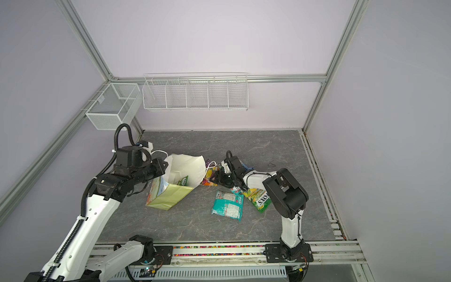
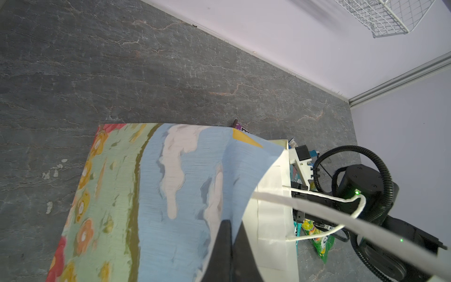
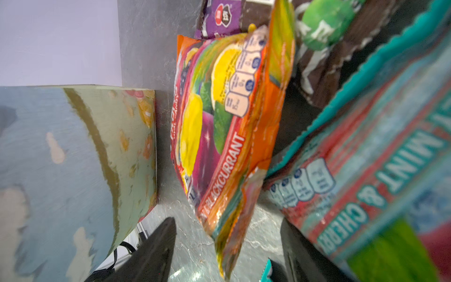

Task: Place the snacks into the paper bag
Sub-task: Pick up the snack at the center of the table.

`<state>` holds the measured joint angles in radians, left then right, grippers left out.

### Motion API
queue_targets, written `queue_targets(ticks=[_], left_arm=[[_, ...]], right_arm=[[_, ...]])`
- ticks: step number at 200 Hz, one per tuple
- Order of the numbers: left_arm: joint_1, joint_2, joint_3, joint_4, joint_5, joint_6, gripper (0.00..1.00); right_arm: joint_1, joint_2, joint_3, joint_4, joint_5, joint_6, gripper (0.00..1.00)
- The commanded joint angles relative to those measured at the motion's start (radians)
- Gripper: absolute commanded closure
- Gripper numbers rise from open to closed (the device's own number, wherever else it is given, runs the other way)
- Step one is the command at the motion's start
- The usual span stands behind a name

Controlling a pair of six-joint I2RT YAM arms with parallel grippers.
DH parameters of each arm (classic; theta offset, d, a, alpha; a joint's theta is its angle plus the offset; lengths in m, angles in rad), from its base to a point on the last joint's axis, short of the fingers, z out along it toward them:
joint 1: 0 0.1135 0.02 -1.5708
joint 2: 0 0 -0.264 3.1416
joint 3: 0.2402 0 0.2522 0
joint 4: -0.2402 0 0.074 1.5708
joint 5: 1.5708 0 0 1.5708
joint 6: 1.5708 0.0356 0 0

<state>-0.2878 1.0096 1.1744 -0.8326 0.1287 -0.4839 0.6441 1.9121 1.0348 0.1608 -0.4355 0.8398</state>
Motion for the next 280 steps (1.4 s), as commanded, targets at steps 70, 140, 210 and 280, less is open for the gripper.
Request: queue_targets(ticks=[70, 140, 210, 280], left_arm=[[0.003, -0.025, 0.055, -0.052, 0.020, 0.029, 1.00], [0.003, -0.033, 0.046, -0.058, 0.021, 0.034, 1.00], [0.003, -0.046, 0.045, -0.061, 0.022, 0.031, 1.00], [0.003, -0.052, 0.054, -0.058, 0.028, 0.023, 1.00]], right_arm=[[0.014, 0.051, 0.068, 0.052, 0.007, 0.041, 0.36], [0.019, 0.078, 0.074, 0.074, 0.007, 0.055, 0.49], [0.025, 0.063, 0.067, 0.070, 0.019, 0.051, 0.76], [0.030, -0.013, 0.041, 0.054, 0.020, 0.039, 0.93]])
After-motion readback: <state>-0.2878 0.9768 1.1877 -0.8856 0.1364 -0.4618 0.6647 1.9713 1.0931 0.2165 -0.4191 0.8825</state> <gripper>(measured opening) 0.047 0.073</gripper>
